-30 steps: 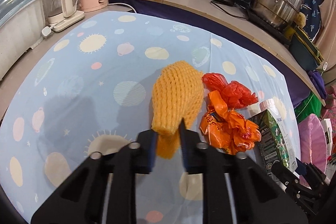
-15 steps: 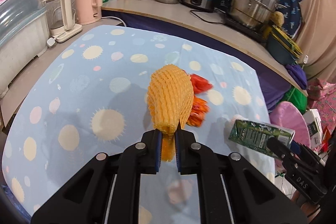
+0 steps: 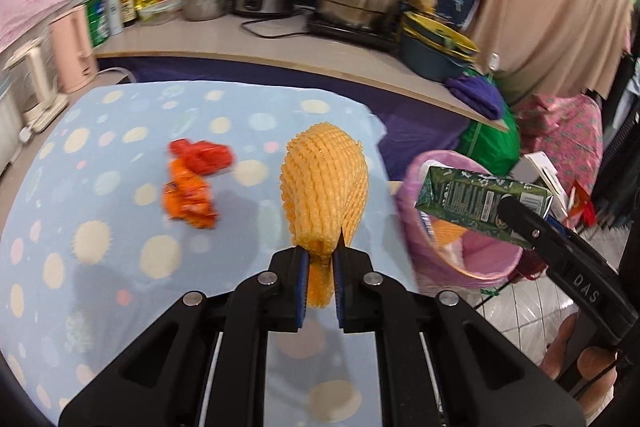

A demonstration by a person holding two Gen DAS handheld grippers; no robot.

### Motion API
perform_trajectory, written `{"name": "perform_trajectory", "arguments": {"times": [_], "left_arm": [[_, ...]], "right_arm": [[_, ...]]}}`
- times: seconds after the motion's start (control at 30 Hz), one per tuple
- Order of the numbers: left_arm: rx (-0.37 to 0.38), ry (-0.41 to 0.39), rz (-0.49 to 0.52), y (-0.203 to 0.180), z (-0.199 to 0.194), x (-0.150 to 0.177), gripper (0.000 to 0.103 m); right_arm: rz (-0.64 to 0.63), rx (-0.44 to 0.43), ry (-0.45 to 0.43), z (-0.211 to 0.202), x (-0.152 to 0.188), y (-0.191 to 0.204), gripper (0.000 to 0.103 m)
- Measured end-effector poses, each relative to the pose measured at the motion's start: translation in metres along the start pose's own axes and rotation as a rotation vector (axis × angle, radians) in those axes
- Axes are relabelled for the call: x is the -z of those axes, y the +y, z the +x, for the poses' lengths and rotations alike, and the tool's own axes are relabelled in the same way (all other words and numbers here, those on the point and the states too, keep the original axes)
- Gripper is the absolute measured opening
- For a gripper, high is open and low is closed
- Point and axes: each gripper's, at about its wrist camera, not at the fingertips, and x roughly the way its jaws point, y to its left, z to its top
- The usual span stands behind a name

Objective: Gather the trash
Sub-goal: 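Carry the foam net and milk carton over the wastebasket and release both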

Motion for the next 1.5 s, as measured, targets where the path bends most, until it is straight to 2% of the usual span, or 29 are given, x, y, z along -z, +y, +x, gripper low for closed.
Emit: {"name": "perform_trajectory", "arguments": {"times": [0.2,0.4,0.57,0.63,0.8,0.87,0.9,0.97,1.03,1.5], "left_arm": [[0.096,0.031,0.071,-0.066,0.027,-0.008,0.010],[0.160,0.059,0.128,-0.123,0.057,-0.015,0.010],[0.151,0.113,0.163,-0.154,0.096,-0.014,0.010],[0.143,0.134,0.161,-0.159,0.110,-0.012,0.010],[0.139,0.128,0.202,-0.172,0.129,-0.006,0.014],[0.110,0.122,0.219,-0.175,0.133,-0.004,0.031],[0.094,0.117,0.219,-0.174,0.132,-0.003,0.033],[0.071,0.108,0.198,-0.169,0.131,-0.004,0.056],[0.064,0.101,0.167,-0.162,0.129,-0.006,0.069],[0.015,0.063,0.134,-0.127,0.105,-0.007,0.070]], "right_arm": [[0.090,0.113,-0.035,-0.018,-0.006,-0.073,0.048],[0.125,0.173,-0.021,-0.013,-0.006,-0.115,0.048],[0.141,0.200,0.015,0.004,-0.003,-0.136,0.049],[0.147,0.206,0.029,0.013,-0.002,-0.142,0.049],[0.150,0.217,0.052,0.031,-0.001,-0.149,0.050],[0.152,0.223,0.052,0.034,0.000,-0.150,0.052],[0.154,0.235,0.047,0.034,0.000,-0.150,0.052],[0.168,0.238,0.037,0.032,0.000,-0.151,0.052],[0.185,0.227,0.027,0.028,0.000,-0.154,0.055],[0.132,0.178,0.009,0.021,-0.006,-0.119,0.059]]}}
